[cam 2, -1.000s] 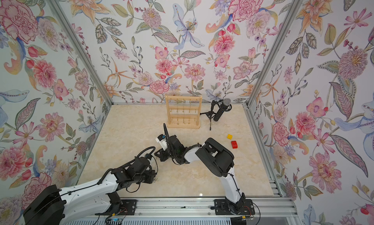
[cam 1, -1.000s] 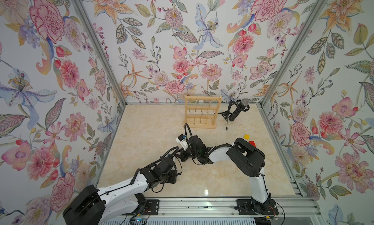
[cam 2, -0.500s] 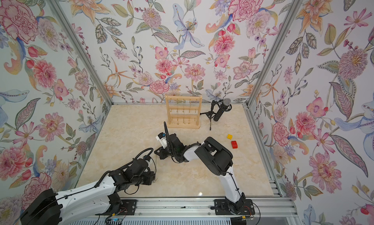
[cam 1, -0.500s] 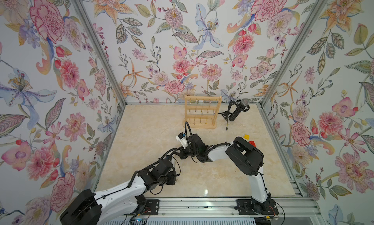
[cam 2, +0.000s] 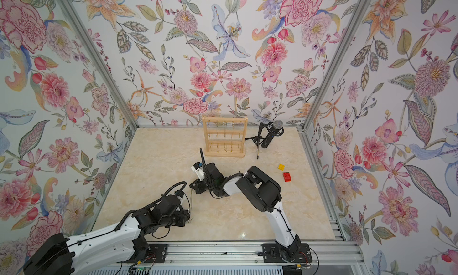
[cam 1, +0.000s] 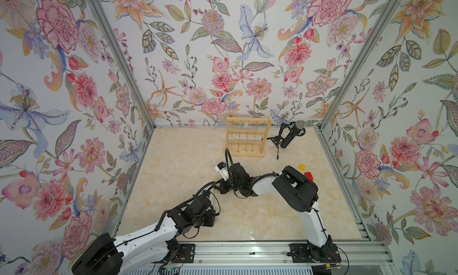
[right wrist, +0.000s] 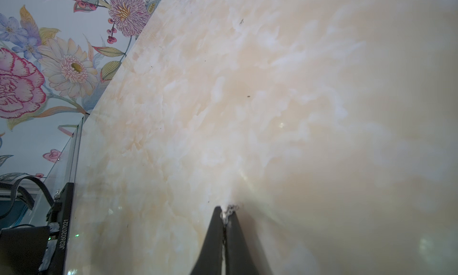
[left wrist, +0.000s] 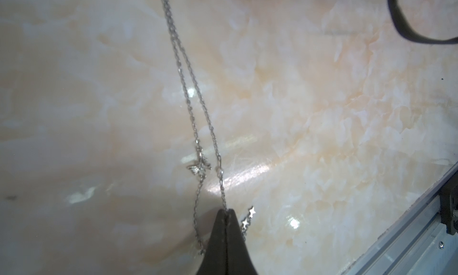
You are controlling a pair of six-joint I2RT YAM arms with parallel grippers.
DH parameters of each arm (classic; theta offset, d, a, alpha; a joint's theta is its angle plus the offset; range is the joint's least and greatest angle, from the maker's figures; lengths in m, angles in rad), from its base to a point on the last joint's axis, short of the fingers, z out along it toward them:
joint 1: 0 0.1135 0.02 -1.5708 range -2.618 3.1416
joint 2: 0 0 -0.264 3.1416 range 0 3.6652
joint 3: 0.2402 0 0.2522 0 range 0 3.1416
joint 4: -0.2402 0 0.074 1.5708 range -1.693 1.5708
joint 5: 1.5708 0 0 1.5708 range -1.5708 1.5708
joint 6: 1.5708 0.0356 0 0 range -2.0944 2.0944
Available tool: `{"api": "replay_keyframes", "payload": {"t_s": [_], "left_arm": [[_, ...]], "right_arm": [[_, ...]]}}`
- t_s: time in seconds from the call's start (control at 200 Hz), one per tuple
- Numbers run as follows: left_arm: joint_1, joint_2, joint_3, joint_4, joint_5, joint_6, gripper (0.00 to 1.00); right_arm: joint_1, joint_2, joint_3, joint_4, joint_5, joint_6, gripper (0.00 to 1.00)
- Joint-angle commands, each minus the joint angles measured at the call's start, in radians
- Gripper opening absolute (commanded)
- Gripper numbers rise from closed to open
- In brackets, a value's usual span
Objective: Take the necklace off the jewelry display stand
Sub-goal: Place the necklace at the center of the board.
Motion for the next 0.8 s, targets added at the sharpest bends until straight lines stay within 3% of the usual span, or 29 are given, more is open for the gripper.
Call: {"api": "replay_keyframes", "payload": {"t_s": [0.0,0.796], "left_arm": [[0.011,-0.008,-0.026,-0.025,0.0,-0.017,0.01],[0.011,-0.025,-0.038,-0.023,0.003,-0.025,0.02]], "right_arm": [[-0.007,0.033,0.025,-0.026,0.01,-0.008,0.0],[-0.023,0.058,0.061,-0.069,0.035,-0.013,0.23]]}}
